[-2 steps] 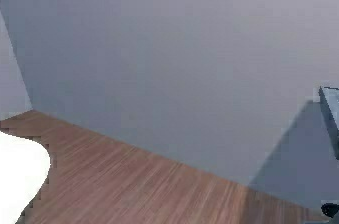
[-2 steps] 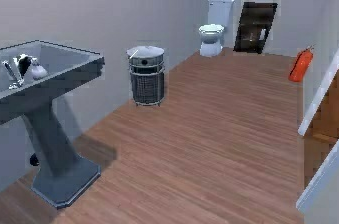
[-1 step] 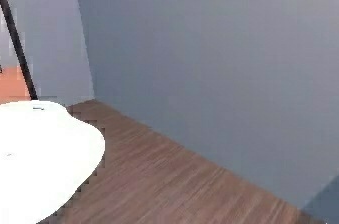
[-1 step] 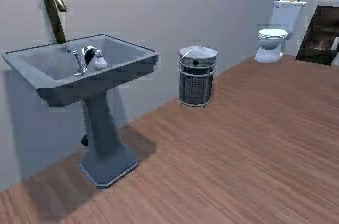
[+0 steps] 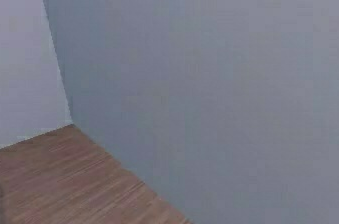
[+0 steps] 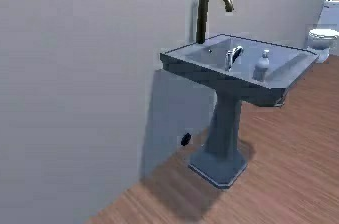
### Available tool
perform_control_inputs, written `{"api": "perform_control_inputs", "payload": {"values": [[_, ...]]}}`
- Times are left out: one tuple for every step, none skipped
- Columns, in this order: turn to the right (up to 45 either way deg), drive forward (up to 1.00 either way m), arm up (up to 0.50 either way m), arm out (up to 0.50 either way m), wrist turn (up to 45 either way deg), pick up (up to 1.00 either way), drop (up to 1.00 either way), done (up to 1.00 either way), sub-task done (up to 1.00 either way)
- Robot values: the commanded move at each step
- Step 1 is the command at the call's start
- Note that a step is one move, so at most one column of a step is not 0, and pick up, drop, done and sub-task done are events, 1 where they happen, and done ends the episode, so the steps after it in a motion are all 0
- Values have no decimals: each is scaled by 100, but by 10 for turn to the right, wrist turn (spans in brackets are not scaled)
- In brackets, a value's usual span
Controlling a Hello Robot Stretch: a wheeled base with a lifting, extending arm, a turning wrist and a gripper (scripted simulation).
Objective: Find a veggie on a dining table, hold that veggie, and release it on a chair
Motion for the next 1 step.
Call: {"api": "perform_control_inputs", "payload": {"values": [[0,65,0,0,0,0,0,0,0]]}}
